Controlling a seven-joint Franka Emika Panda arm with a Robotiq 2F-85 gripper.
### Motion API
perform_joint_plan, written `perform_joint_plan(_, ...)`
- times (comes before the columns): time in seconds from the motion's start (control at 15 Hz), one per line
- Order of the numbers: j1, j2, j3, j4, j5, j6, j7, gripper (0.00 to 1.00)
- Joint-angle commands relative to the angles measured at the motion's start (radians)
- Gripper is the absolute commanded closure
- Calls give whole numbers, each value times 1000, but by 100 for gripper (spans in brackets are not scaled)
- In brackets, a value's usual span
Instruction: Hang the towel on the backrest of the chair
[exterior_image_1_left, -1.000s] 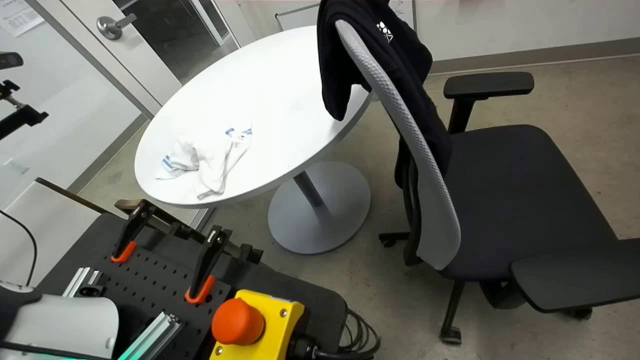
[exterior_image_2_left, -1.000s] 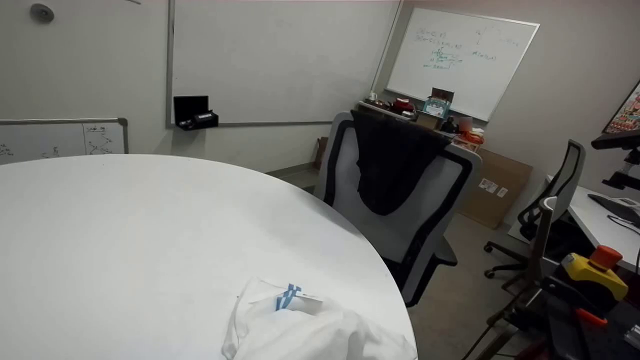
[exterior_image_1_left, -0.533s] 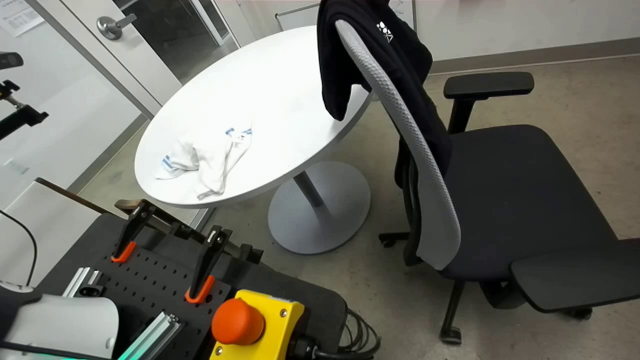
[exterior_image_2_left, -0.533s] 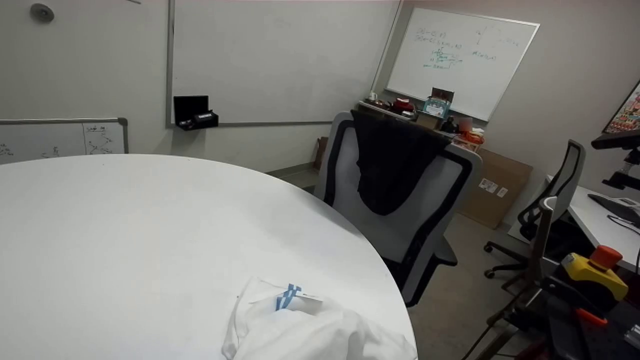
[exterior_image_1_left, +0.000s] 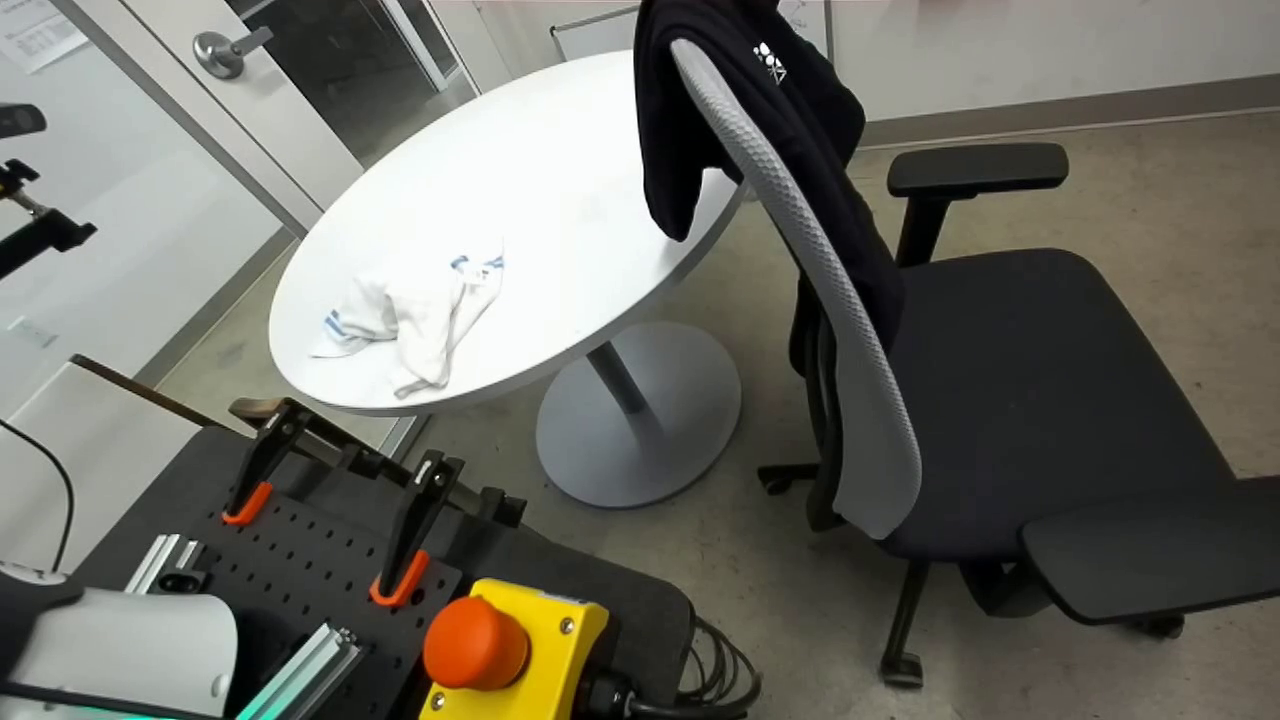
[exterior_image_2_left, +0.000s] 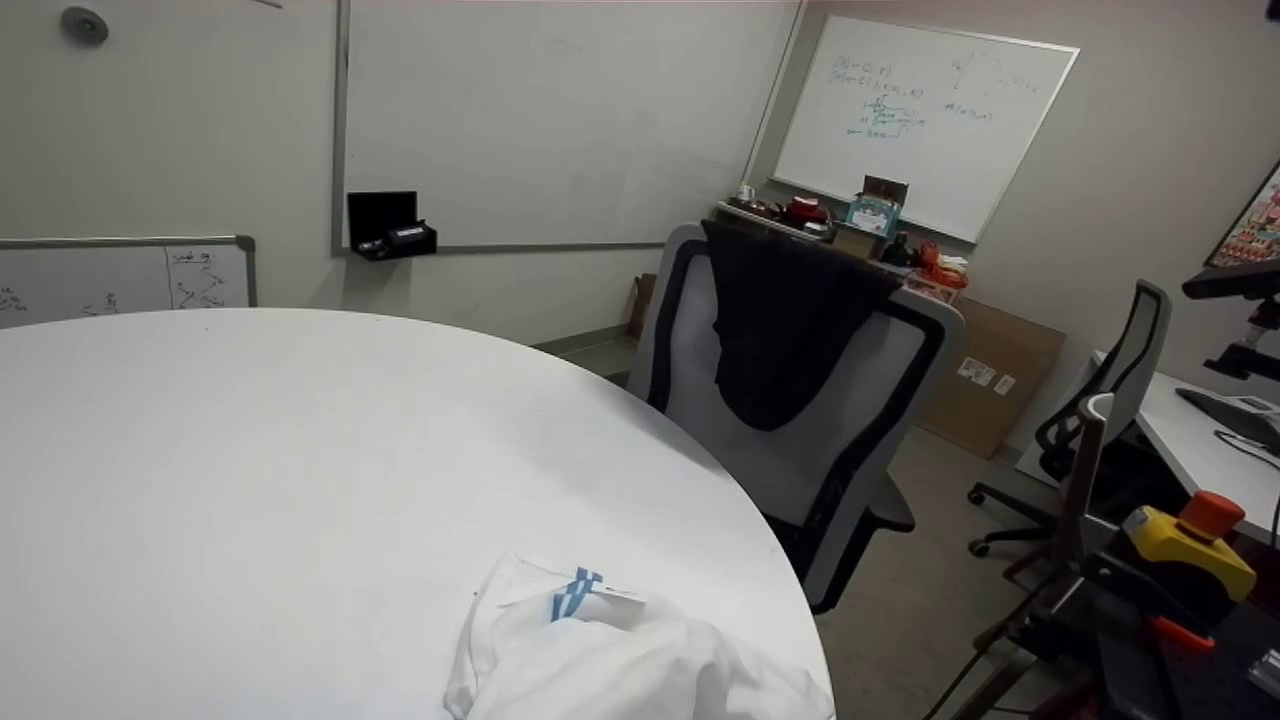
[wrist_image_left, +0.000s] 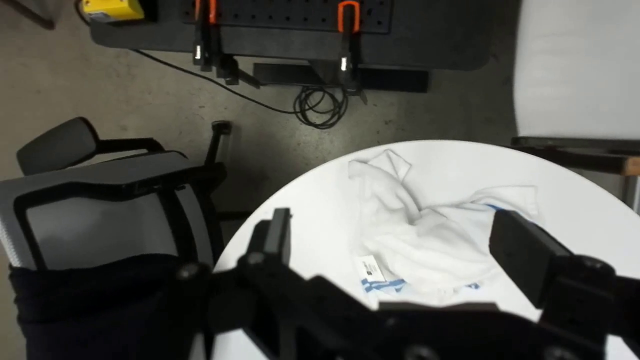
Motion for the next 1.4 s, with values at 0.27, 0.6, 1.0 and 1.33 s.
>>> perform_joint_plan(0.27, 68, 172, 39, -84, -233, 124, -83, 0)
perform_joint_plan(0.6, 85, 238, 46, -197, -396, 365, 14, 0)
perform_joint_plan(1.0, 84, 346, 30, -252, -405, 603, 105, 0)
perform_joint_plan(1.33, 91, 366, 8, -251, -400, 589, 82, 0)
